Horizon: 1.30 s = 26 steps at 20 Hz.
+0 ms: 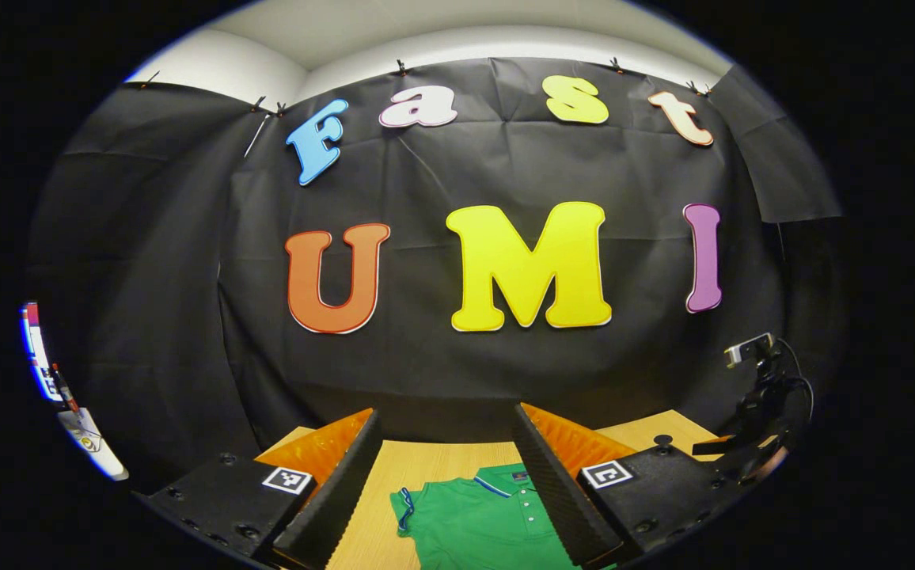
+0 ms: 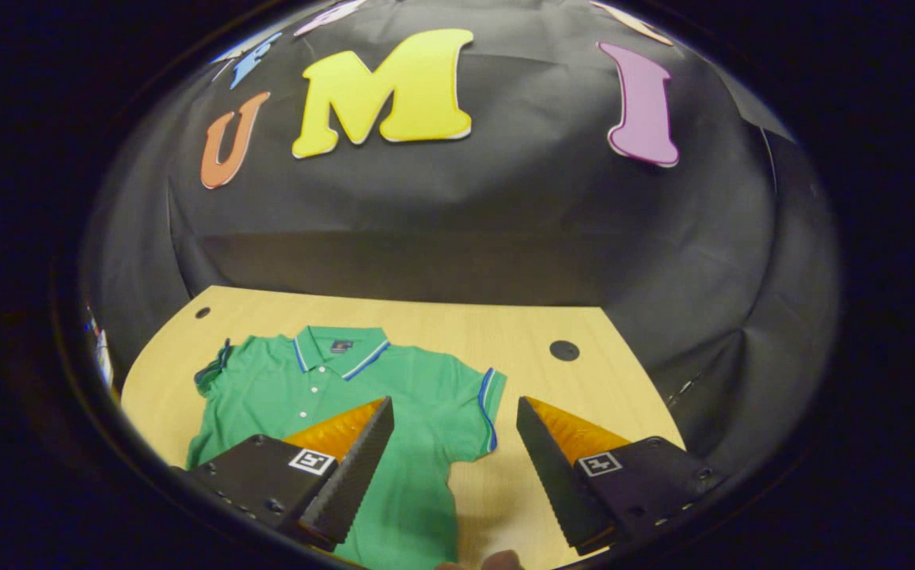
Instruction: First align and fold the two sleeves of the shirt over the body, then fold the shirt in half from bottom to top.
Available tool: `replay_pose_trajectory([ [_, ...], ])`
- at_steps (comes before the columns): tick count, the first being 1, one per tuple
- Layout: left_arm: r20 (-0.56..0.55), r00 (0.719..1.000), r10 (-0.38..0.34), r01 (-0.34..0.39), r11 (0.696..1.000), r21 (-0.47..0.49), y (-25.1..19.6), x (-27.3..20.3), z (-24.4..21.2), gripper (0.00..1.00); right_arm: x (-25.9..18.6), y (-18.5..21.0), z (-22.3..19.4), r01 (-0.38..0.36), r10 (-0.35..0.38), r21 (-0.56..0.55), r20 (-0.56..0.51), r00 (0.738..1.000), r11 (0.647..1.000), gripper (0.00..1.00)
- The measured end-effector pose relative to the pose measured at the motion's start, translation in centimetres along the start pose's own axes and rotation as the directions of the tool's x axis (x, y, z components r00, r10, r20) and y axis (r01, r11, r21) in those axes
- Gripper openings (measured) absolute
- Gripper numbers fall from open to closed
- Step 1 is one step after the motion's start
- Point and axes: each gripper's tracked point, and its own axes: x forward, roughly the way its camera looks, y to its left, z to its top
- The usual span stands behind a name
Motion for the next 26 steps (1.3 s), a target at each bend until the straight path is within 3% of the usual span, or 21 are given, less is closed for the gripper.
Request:
replay_pose_trajectory([
  [3, -0.017, 1.000, 0.019, -0.019, 1.000, 0.005, 0.1, 0.8, -0.6, 1.00, 3.8, -1.4, -2.0, 0.005, -0.003, 0.032, -0.062, 0.998, 0.999, 0.97],
  [6, -0.038, 0.998, 0.049, -0.048, 0.999, 0.007, 0.6, 0.9, -1.1, 1.00, 7.7, -2.6, -4.2, -0.006, 0.005, -0.008, -0.121, 0.993, 1.000, 0.97],
  [9, -0.062, 0.995, 0.075, -0.075, 0.997, -0.001, 1.2, 1.2, -2.0, 1.00, 10.0, -3.1, -5.6, -0.028, 0.025, -0.014, -0.169, 0.985, 1.000, 0.91],
  [13, -0.089, 0.992, 0.084, -0.084, 0.996, 0.003, 0.8, 1.4, -2.7, 1.00, 11.3, -2.8, -6.1, -0.049, 0.042, -0.032, -0.189, 0.981, 0.998, 0.65],
  [15, -0.094, 0.992, 0.081, -0.081, 0.997, 0.010, 0.7, 1.4, -2.7, 1.00, 11.8, -3.3, -6.4, -0.039, 0.028, -0.047, -0.202, 0.979, 0.998, 0.40],
  [16, -0.096, 0.992, 0.080, -0.078, 0.997, 0.016, 0.6, 1.4, -2.8, 1.00, 12.1, -3.5, -6.5, -0.033, 0.021, -0.053, -0.205, 0.979, 0.998, 0.33],
  [17, -0.095, 0.992, 0.079, -0.077, 0.997, 0.021, 0.5, 1.5, -2.8, 1.00, 12.3, -3.7, -6.6, -0.033, 0.021, -0.054, -0.209, 0.978, 0.998, 0.15],
  [19, -0.100, 0.992, 0.077, -0.075, 0.997, 0.025, 0.4, 1.6, -2.9, 1.00, 12.2, -3.4, -6.7, -0.053, 0.042, -0.042, -0.220, 0.975, 0.998, 0.01],
  [26, -0.097, 0.993, 0.068, -0.066, 0.998, 0.019, 0.4, 1.3, -2.8, 1.00, 9.5, -2.4, -2.8, -0.069, 0.061, -0.055, -0.143, 0.988, 0.996, 0.00],
])
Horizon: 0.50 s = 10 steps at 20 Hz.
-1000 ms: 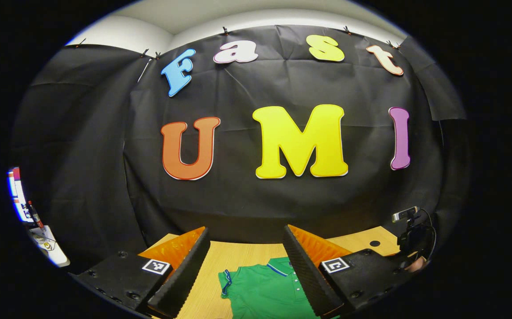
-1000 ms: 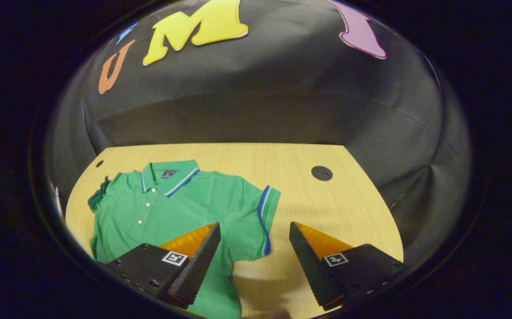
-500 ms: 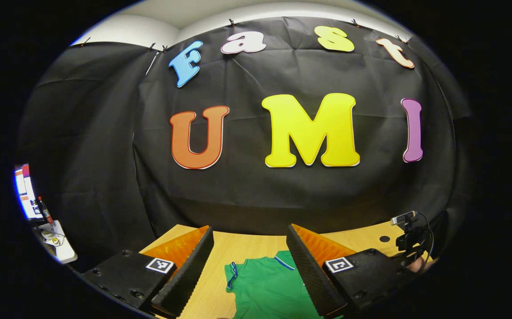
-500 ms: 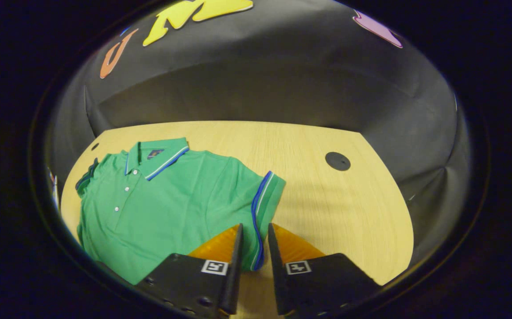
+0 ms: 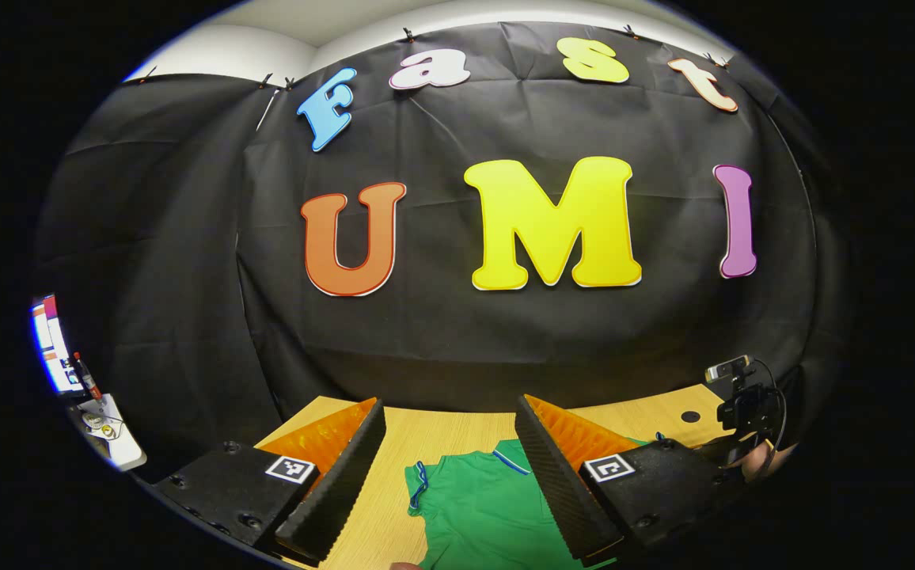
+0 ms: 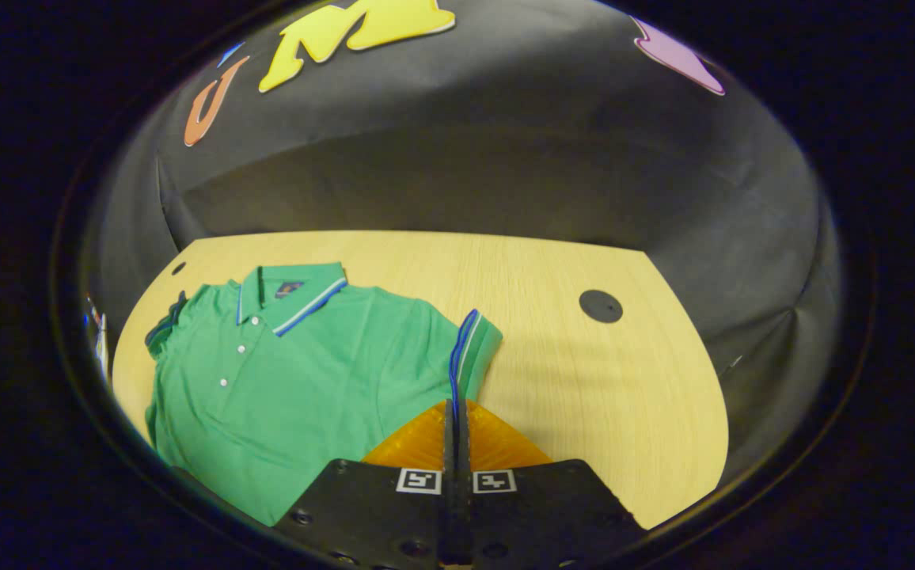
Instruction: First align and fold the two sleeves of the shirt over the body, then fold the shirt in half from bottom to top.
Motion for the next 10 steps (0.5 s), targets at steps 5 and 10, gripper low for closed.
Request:
replay_pose_trajectory([
  [5, 0.015, 1.000, 0.004, -0.004, 0.999, -0.041, 1.5, -1.0, -0.2, 1.00, -3.2, 4.5, 4.3, -0.014, 0.013, 0.001, 0.062, 0.998, 1.000, 0.00],
  [10, 0.024, 0.999, 0.039, -0.038, 0.999, -0.028, 4.5, -2.5, -0.1, 1.00, -2.2, 10.6, 4.6, -0.058, 0.058, -0.001, 0.038, 0.998, 0.998, 0.00],
])
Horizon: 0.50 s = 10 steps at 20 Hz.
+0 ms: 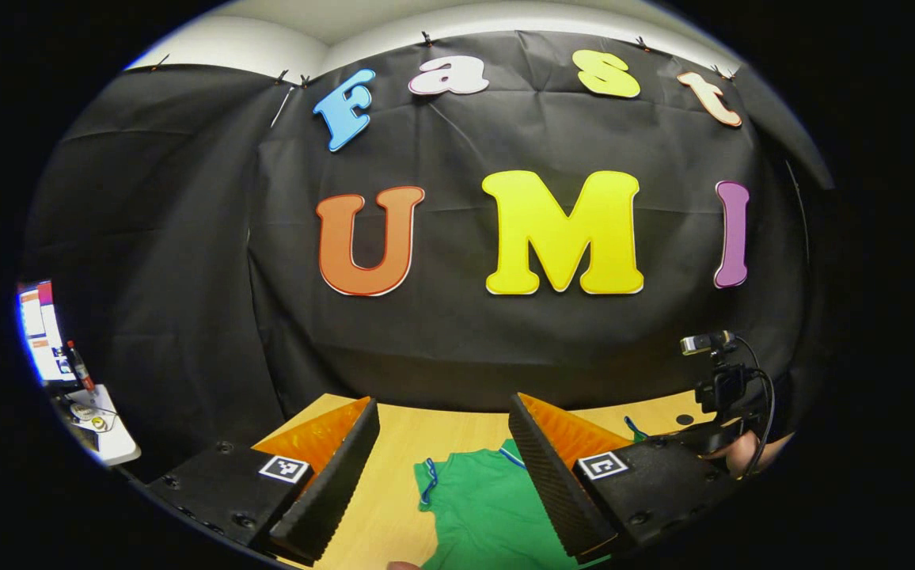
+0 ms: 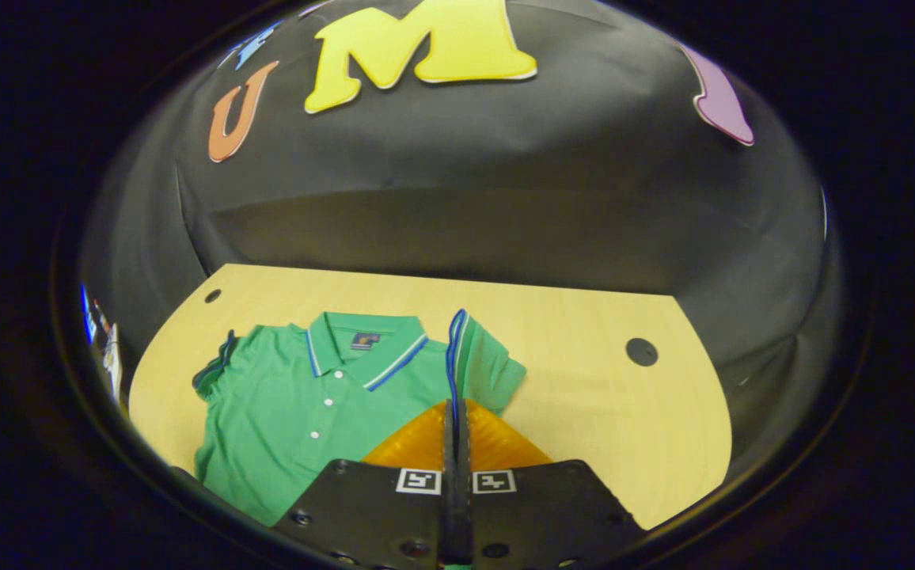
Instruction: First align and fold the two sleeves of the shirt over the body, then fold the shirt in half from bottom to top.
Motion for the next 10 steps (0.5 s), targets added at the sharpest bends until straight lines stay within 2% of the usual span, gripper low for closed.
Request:
replay_pose_trajectory([
  [4, -0.023, 0.999, 0.044, -0.044, 0.999, -0.023, 2.7, -1.4, -0.9, 1.00, 1.4, 4.3, -0.3, -0.004, 0.004, -0.023, -0.022, 1.000, 1.000, 0.00],
  [10, -0.038, 0.998, 0.047, -0.048, 0.998, -0.029, 4.3, -1.7, -1.3, 1.00, 1.6, 8.2, 0.4, -0.020, 0.020, 0.016, -0.007, 1.000, 1.000, 0.00],
])
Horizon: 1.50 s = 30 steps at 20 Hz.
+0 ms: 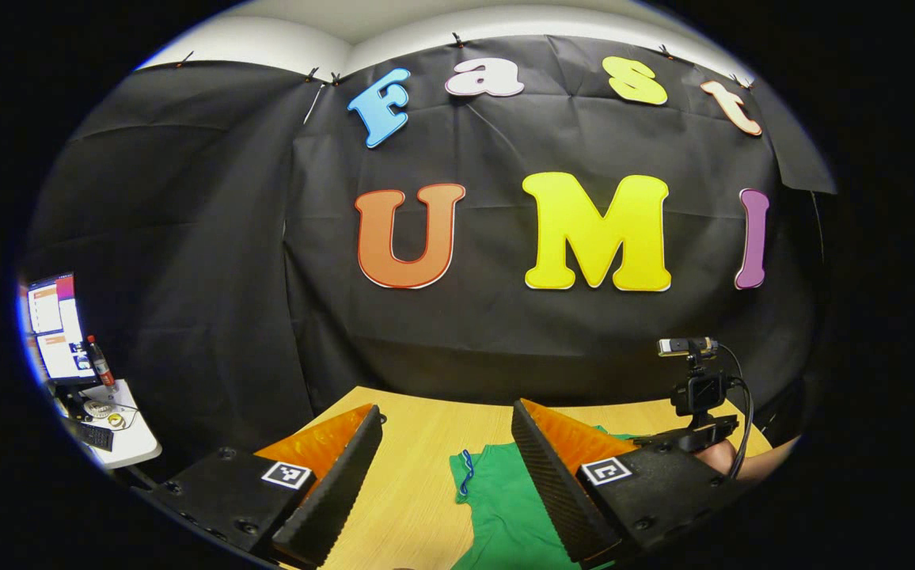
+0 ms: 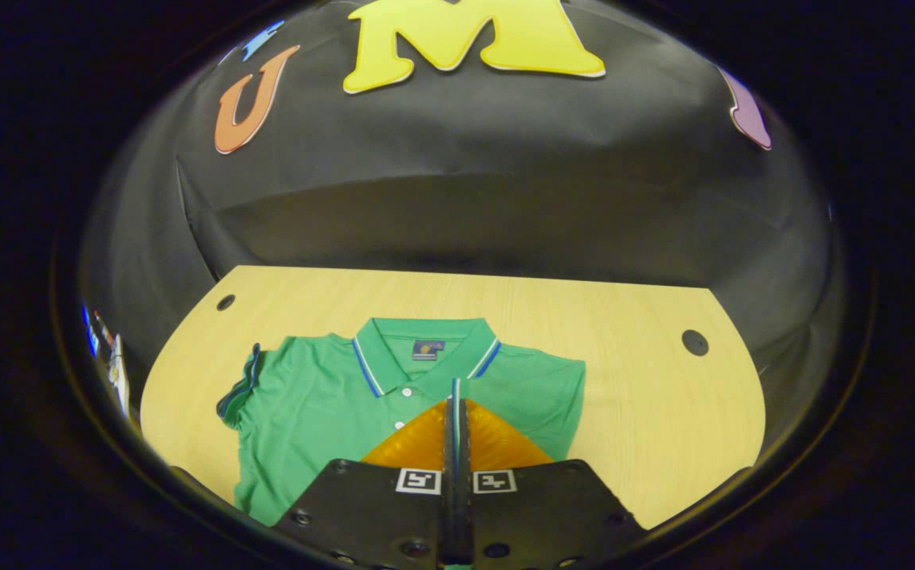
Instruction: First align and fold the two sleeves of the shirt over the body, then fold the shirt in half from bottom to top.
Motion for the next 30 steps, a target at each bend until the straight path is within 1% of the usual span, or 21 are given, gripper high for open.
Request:
replay_pose_trajectory([
  [1, 0.001, 1.000, -0.005, 0.005, 1.000, 0.002, 0.2, 0.1, 0.0, 1.00, -0.3, 0.2, 0.2, -0.002, 0.002, -0.006, 0.006, 1.000, 1.000, 0.02],
  [3, -0.006, 1.000, -0.023, 0.023, 1.000, 0.000, 0.4, 0.5, -0.5, 1.00, -1.5, 0.3, 0.7, 0.001, -0.001, -0.011, 0.030, 1.000, 1.000, 0.30],
  [5, -0.024, 0.998, -0.053, 0.053, 0.999, -0.012, 0.3, 1.3, -1.4, 1.00, -3.1, 0.0, 1.4, 0.017, -0.017, -0.001, 0.065, 0.998, 1.000, 0.64],
  [7, -0.052, 0.995, -0.090, 0.089, 0.996, -0.017, 0.1, 2.1, -2.8, 1.00, -5.7, -0.3, 2.0, 0.035, -0.034, -0.002, 0.104, 0.994, 0.999, 0.98],
  [12, -0.148, 0.974, -0.172, 0.171, 0.985, -0.018, -0.6, 5.7, -8.1, 1.00, -12.7, -1.1, 3.3, 0.081, -0.066, -0.068, 0.203, 0.977, 0.994, 0.98],
  [14, -0.204, 0.957, -0.205, 0.204, 0.979, -0.027, -1.1, 7.9, -11.2, 1.00, -17.2, -1.5, 3.0, 0.104, -0.086, -0.065, 0.232, 0.969, 0.992, 0.96],
  [17, -0.267, 0.940, -0.214, 0.206, 0.977, -0.058, -1.2, 10.5, -14.5, 1.00, -21.0, -2.1, 2.4, 0.123, -0.111, -0.033, 0.255, 0.961, 0.992, 0.97],
  [18, -0.288, 0.934, -0.213, 0.204, 0.977, -0.060, -1.1, 11.2, -15.6, 1.00, -22.0, -2.2, 2.0, 0.122, -0.113, -0.020, 0.248, 0.962, 0.992, 0.95],
  [21, -0.347, 0.914, -0.211, 0.200, 0.977, -0.069, -1.0, 13.4, -18.7, 1.00, -24.1, -3.3, 1.2, 0.145, -0.140, -0.003, 0.241, 0.960, 0.989, 0.95],
  [22, -0.370, 0.904, -0.216, 0.201, 0.976, -0.078, -1.2, 14.0, -19.8, 1.00, -24.7, -3.8, 1.0, 0.158, -0.153, -0.001, 0.240, 0.959, 0.987, 0.95],
  [25, -0.434, 0.873, -0.223, 0.203, 0.975, -0.093, -1.3, 15.4, -23.2, 1.00, -25.2, -4.2, -0.1, 0.162, -0.165, 0.030, 0.208, 0.964, 0.986, 0.95],
  [27, -0.459, 0.860, -0.224, 0.209, 0.974, -0.084, -1.5, 16.5, -24.7, 1.00, -25.3, -4.7, -1.0, 0.179, -0.183, 0.041, 0.183, 0.966, 0.983, 0.95],
  [30, -0.490, 0.844, -0.216, 0.220, 0.974, -0.050, -1.5, 17.9, -26.7, 1.00, -25.8, -4.3, -1.9, 0.168, -0.175, 0.058, 0.147, 0.974, 0.984, 0.95],
])
